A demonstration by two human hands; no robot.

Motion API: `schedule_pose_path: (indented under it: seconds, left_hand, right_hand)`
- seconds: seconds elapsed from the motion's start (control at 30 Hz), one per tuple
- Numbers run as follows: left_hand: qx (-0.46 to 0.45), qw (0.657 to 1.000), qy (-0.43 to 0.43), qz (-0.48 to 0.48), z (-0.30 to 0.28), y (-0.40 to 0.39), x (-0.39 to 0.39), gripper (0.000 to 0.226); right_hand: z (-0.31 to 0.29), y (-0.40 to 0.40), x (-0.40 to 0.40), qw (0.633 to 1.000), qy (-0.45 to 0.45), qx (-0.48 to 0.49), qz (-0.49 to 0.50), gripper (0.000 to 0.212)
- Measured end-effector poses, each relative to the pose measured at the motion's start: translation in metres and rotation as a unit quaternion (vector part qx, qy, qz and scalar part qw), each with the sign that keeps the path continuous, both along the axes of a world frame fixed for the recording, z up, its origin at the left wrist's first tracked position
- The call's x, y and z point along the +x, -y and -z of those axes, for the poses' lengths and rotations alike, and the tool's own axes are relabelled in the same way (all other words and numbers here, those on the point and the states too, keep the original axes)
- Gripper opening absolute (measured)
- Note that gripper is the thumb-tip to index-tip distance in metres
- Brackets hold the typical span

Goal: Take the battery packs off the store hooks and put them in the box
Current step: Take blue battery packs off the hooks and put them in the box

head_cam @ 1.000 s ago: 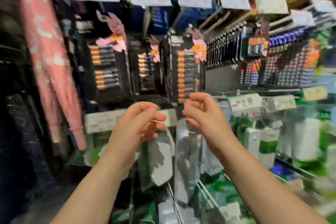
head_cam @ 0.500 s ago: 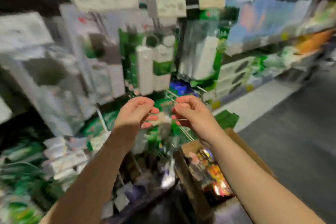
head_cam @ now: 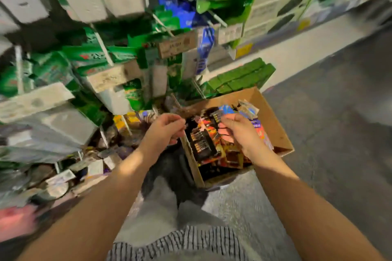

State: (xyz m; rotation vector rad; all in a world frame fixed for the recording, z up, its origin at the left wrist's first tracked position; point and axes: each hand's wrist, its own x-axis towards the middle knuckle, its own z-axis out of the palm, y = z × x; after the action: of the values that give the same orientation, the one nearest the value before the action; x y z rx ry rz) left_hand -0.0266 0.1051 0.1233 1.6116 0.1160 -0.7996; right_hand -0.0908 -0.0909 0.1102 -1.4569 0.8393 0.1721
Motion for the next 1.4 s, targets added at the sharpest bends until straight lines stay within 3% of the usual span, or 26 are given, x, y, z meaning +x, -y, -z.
schedule_pose_path:
  seconds: [0.17,0.27,0.37,0.63,0.77,0.87,1.0,1.1,1.17,1.27,1.4]
  left_hand:
    - [0.032,0.997,-0.064,0.031,0.061,0.013,0.013,0.007]
    - [0.060,0.993,-0.090,0.051,0.085,0.015,0.016,0.004]
    - [0.085,0.989,-0.101,0.066,0.096,0.017,0.023,0.005]
    - [0.121,0.986,-0.108,0.037,0.116,0.029,0.035,0.007]
    - [0.124,0.984,-0.124,-0.013,0.125,0.041,0.023,0.007]
    - [0.112,0.984,-0.129,-0.046,0.125,0.053,0.011,0.020]
    - [0.123,0.981,-0.122,-0.092,0.132,0.066,0.001,0.014]
    - [0.113,0.977,-0.130,-0.129,0.132,0.079,0.000,0.039]
    - [0.066,0.973,-0.166,-0.147,0.128,0.089,0.000,0.040]
    - [-0.059,0.956,-0.227,-0.177,0.117,0.099,0.002,0.018]
    - [-0.088,0.943,-0.229,-0.226,0.113,0.096,0.009,0.017]
  right_hand:
    - [0.064,0.009,0.009,0.995,-0.089,-0.017,0.036,0.005]
    - [0.085,0.014,0.004,0.976,-0.188,-0.103,-0.021,0.035]
    - [0.105,0.014,0.005,0.965,-0.248,-0.080,-0.025,0.050]
    - [0.141,0.010,0.011,0.945,-0.288,-0.099,-0.121,0.035]
    - [0.154,0.017,0.009,0.933,-0.278,-0.101,-0.202,0.026]
    - [0.152,0.029,0.006,0.927,-0.243,-0.102,-0.266,0.016]
    - [0.127,0.054,-0.002,0.956,-0.209,-0.043,-0.200,0.020]
    - [0.107,0.070,-0.010,0.968,-0.188,0.010,-0.169,0.021]
    - [0.095,0.076,-0.014,0.970,-0.175,0.045,-0.164,0.021]
    - [0.082,0.077,-0.014,0.968,-0.138,0.058,-0.204,0.020]
    - [0.078,0.073,0.000,0.955,-0.135,0.029,-0.262,0.016]
